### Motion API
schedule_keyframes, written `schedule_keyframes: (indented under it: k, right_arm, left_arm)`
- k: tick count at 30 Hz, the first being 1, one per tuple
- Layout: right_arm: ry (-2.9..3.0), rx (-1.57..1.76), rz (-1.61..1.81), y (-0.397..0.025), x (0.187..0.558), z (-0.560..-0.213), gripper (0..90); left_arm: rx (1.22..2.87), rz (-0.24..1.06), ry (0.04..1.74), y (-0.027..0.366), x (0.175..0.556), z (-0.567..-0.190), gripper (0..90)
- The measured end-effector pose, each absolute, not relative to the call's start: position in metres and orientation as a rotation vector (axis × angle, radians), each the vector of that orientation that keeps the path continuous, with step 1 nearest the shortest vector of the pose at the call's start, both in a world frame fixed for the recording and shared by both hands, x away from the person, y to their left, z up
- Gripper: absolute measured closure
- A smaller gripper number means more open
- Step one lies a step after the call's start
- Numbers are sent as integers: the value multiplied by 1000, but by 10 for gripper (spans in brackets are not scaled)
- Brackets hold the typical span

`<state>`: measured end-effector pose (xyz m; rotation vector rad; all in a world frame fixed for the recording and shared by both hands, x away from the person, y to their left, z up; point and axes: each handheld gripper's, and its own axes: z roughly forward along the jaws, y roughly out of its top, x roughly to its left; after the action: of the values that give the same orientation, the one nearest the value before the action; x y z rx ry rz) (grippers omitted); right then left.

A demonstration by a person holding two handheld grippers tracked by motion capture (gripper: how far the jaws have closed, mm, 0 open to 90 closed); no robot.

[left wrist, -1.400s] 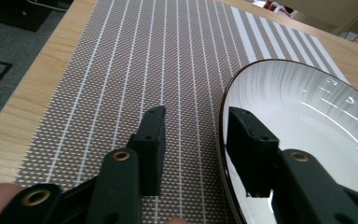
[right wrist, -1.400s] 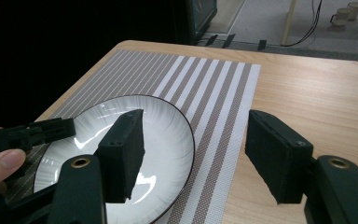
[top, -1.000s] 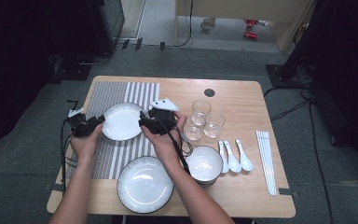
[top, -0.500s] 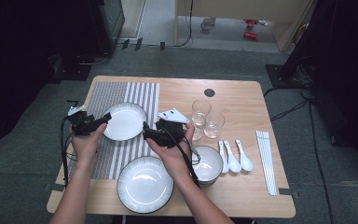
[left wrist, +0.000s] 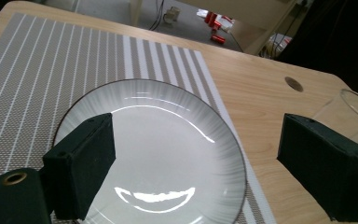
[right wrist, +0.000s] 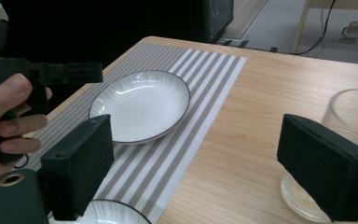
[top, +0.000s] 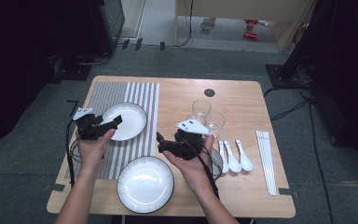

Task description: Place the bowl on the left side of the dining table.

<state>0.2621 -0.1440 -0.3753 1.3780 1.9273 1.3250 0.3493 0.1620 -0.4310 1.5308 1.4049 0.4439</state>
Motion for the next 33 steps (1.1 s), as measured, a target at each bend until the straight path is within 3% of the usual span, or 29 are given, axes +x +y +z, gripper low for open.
schedule_keyframes:
  k: [26, 28, 33]
  right_arm:
    - [1880, 1414, 1331, -227, 220, -388, 103]
    - [1879, 1416, 1327, -232, 218, -390, 145]
    - [1869, 1439, 1332, -248, 216, -397, 149]
  left_arm:
    - [1601, 410, 1292, 107, 304, -417, 113]
    - [1604, 408, 1282, 103, 302, -415, 113]
    - [1612, 398, 1255, 92, 295, -409, 113]
